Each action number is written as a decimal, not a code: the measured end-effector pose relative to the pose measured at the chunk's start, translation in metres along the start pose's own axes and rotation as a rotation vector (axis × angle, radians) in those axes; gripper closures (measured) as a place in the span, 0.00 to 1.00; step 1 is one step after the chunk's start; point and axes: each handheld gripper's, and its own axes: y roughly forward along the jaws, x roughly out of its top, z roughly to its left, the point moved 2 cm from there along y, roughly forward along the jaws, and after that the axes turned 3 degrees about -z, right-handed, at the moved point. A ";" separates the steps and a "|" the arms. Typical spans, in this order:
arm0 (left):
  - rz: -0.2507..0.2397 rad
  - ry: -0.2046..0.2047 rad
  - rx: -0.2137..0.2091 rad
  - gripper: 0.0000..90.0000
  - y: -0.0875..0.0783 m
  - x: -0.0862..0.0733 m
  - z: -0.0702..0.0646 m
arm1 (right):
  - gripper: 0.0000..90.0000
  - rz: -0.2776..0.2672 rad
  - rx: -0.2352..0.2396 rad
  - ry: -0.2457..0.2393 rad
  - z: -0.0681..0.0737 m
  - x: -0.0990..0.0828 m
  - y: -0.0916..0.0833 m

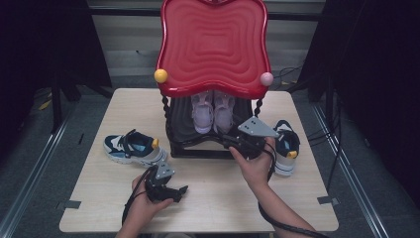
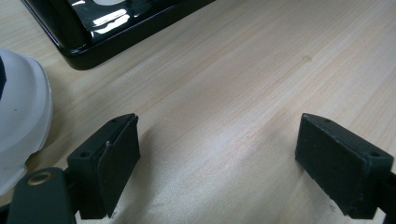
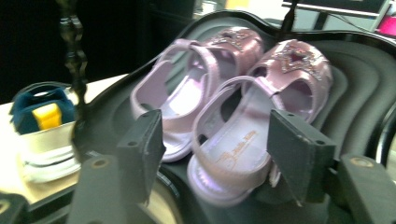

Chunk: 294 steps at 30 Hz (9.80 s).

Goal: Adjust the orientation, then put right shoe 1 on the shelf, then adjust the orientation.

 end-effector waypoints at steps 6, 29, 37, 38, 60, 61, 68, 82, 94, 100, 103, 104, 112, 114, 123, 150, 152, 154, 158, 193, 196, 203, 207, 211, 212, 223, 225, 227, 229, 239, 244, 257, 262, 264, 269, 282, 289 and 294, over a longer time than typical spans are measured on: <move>0.000 0.000 0.000 0.15 0.000 0.000 0.000 | 0.32 0.031 0.076 0.029 -0.001 -0.007 -0.011; 0.000 0.000 0.000 0.15 0.000 0.000 0.000 | 0.22 0.192 0.248 0.052 -0.005 -0.048 -0.042; -0.001 -0.001 0.000 0.15 0.000 0.000 0.000 | 0.20 0.245 0.288 0.039 -0.008 -0.069 -0.051; 0.000 -0.001 0.000 0.15 0.000 0.000 0.000 | 0.19 0.254 0.299 0.038 -0.008 -0.072 -0.052; -0.001 -0.001 0.000 0.15 0.000 0.000 0.000 | 0.18 0.403 0.326 0.009 -0.021 -0.124 -0.083; -0.001 -0.001 0.000 0.15 0.000 0.000 0.000 | 0.18 0.409 0.326 0.008 -0.022 -0.126 -0.085; -0.001 -0.001 0.000 0.15 0.000 0.000 0.000 | 0.18 0.452 0.306 0.001 -0.025 -0.140 -0.093; -0.001 -0.001 0.001 0.15 0.000 0.000 0.000 | 0.16 0.509 0.343 -0.009 -0.026 -0.148 -0.095; -0.009 -0.013 0.008 0.17 -0.001 -0.001 0.000 | 0.16 0.509 0.344 -0.008 -0.026 -0.148 -0.095; -0.004 -0.046 -0.009 0.19 -0.005 -0.001 -0.002 | 0.16 0.509 0.345 -0.009 -0.026 -0.148 -0.095; 0.026 -0.058 -0.018 0.21 -0.008 0.000 -0.003 | 0.16 0.511 0.344 -0.007 -0.026 -0.148 -0.095; 0.032 -0.063 -0.022 0.21 -0.008 0.001 -0.004 | 0.16 0.511 0.344 -0.007 -0.026 -0.148 -0.095; 0.090 -0.083 -0.028 0.21 -0.017 0.010 0.001 | 0.16 0.512 0.345 -0.006 -0.026 -0.148 -0.095; 0.088 -0.093 -0.028 0.21 -0.020 0.012 0.003 | 0.16 0.512 0.345 -0.006 -0.026 -0.148 -0.095; 0.090 -0.116 0.005 0.21 -0.040 0.020 0.016 | 0.16 0.512 0.346 -0.005 -0.026 -0.148 -0.095; 0.085 -0.171 0.101 0.22 -0.076 0.061 0.053 | 0.15 0.513 0.348 -0.001 -0.026 -0.148 -0.094; 0.078 -0.168 0.114 0.22 -0.077 0.067 0.056 | 0.15 0.513 0.348 -0.001 -0.026 -0.148 -0.094; 0.072 -0.168 0.123 0.22 -0.077 0.073 0.062 | 0.15 0.513 0.348 -0.001 -0.026 -0.148 -0.094; 0.065 -0.182 0.133 0.25 -0.073 0.080 0.073 | 0.15 0.513 0.348 -0.001 -0.026 -0.148 -0.094; 0.170 -0.084 0.080 0.83 -0.071 0.063 0.070 | 0.15 0.513 0.348 -0.002 -0.026 -0.148 -0.094; 0.168 -0.079 0.055 0.83 -0.076 0.058 0.063 | 0.15 0.513 0.348 -0.002 -0.026 -0.148 -0.094; 0.157 -0.139 0.064 0.60 -0.076 0.062 0.064 | 0.15 0.513 0.348 -0.002 -0.026 -0.148 -0.094; 0.170 -0.184 0.076 0.45 -0.069 0.067 0.067 | 0.15 0.513 0.348 -0.002 -0.026 -0.148 -0.094; 0.191 -0.202 0.082 0.39 -0.061 0.069 0.072 | 0.15 0.513 0.348 -0.002 -0.026 -0.148 -0.094; 0.197 -0.209 0.084 0.39 -0.059 0.070 0.072 | 0.15 0.513 0.348 -0.002 -0.026 -0.148 -0.094; 0.245 -0.179 0.102 0.59 -0.052 0.075 0.070 | 0.15 0.513 0.348 -0.002 -0.026 -0.148 -0.094; 0.259 -0.163 0.098 0.62 -0.054 0.076 0.068 | 0.15 0.513 0.348 -0.002 -0.026 -0.148 -0.094; 0.269 -0.146 0.096 0.66 -0.056 0.076 0.067 | 0.15 0.513 0.348 -0.002 -0.026 -0.148 -0.094; 0.273 -0.137 0.086 0.71 -0.059 0.075 0.067 | 0.15 0.513 0.348 -0.002 -0.026 -0.148 -0.094; 0.270 -0.073 0.010 0.77 -0.073 0.064 0.060 | 0.15 0.513 0.348 -0.001 -0.026 -0.148 -0.094; 0.272 -0.064 -0.006 0.76 -0.076 0.061 0.058 | 0.15 0.513 0.348 -0.001 -0.026 -0.148 -0.094; 0.238 -0.140 0.008 0.44 -0.075 0.071 0.063 | 0.15 0.513 0.348 -0.002 -0.026 -0.148 -0.094; 0.252 -0.136 -0.004 0.44 -0.076 0.077 0.060 | 0.15 0.513 0.348 -0.002 -0.026 -0.148 -0.094; 0.270 -0.139 -0.009 0.44 -0.074 0.078 0.059 | 0.15 0.513 0.348 -0.002 -0.026 -0.148 -0.094; 0.308 -0.133 -0.010 0.44 -0.070 0.078 0.058 | 0.15 0.513 0.348 -0.002 -0.026 -0.148 -0.094; 0.417 -0.103 -0.032 0.48 -0.063 0.077 0.059 | 0.15 0.513 0.348 -0.001 -0.026 -0.148 -0.094; 0.497 -0.060 -0.065 0.54 -0.052 0.078 0.056 | 0.15 0.513 0.348 -0.001 -0.026 -0.148 -0.094; 0.557 -0.016 -0.074 0.54 -0.045 0.080 0.053 | 0.15 0.513 0.348 -0.002 -0.026 -0.148 -0.094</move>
